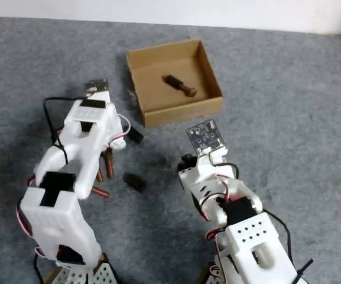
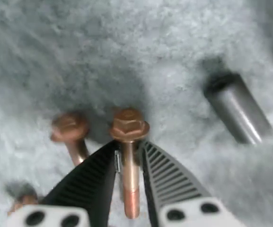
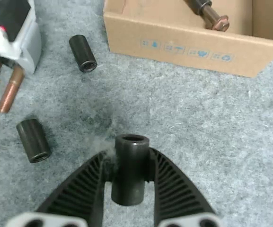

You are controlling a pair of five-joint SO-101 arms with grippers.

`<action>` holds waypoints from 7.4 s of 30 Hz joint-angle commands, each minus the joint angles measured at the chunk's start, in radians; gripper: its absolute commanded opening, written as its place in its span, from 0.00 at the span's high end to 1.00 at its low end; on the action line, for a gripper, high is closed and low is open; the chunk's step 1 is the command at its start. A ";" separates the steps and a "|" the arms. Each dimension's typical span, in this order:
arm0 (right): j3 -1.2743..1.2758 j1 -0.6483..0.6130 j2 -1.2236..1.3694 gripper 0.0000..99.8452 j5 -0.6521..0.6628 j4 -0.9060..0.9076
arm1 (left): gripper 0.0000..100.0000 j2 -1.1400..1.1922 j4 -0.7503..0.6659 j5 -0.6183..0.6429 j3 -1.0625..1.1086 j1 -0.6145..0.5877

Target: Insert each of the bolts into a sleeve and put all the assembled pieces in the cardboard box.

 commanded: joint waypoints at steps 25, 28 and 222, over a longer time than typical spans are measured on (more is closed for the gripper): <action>0.045 -0.087 -0.016 1.00 0.021 -0.119 | 1.00 -2.109 -0.216 -0.002 0.966 0.045; 0.070 -0.119 -0.114 1.00 0.021 -0.119 | 1.00 -2.071 -0.293 0.000 0.992 0.045; -1.566 0.292 0.938 0.59 0.147 0.472 | 0.95 -2.101 -0.488 -0.313 1.303 -0.071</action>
